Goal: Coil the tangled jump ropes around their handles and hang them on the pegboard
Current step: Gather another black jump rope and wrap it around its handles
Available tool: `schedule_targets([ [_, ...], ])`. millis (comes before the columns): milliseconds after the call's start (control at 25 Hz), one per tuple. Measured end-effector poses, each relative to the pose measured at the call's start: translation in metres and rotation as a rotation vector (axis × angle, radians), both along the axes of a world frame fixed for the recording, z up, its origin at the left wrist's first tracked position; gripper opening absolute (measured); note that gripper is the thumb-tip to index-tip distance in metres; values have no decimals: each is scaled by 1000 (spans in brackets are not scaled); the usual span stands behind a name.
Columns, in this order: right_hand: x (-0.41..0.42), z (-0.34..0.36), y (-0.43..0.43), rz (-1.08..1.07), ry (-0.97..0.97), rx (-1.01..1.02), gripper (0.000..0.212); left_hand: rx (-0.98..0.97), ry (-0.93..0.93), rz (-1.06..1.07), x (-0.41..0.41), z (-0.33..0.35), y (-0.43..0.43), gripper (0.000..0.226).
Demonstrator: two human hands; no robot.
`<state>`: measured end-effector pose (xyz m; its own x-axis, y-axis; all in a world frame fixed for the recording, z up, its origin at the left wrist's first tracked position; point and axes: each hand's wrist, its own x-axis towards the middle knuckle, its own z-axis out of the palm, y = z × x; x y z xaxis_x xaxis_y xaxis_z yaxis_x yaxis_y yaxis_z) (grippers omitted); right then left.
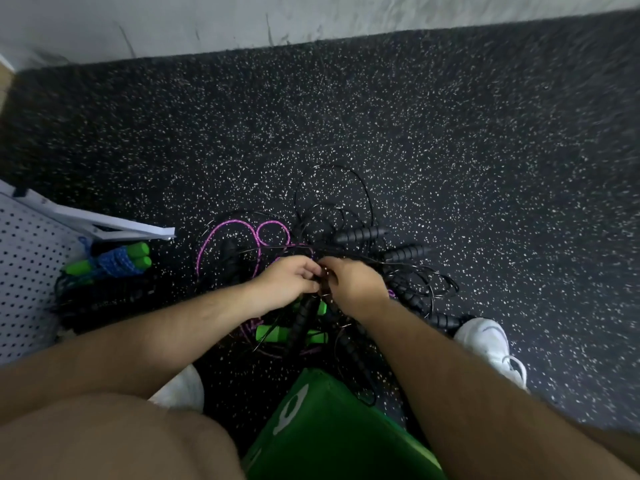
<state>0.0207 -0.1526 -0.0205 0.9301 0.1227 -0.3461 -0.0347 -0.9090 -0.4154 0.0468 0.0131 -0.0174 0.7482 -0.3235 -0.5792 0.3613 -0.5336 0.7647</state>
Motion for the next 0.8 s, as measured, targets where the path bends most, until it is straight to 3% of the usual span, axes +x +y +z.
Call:
schedule_targets([
  [160, 17, 46, -8, 73, -132, -100, 29, -5, -39, -67, 7, 66, 1, 26],
  [480, 40, 199, -21, 218, -404, -16, 26, 75, -277, -155, 26, 234, 14, 25],
  [640, 38, 286, -23, 236, -572, 21, 19, -62, -447, 39, 22, 315, 5, 27],
  [800, 28, 349, -17, 105, -628, 171, 17, -252, -632, 279, 13, 369, -2, 32],
])
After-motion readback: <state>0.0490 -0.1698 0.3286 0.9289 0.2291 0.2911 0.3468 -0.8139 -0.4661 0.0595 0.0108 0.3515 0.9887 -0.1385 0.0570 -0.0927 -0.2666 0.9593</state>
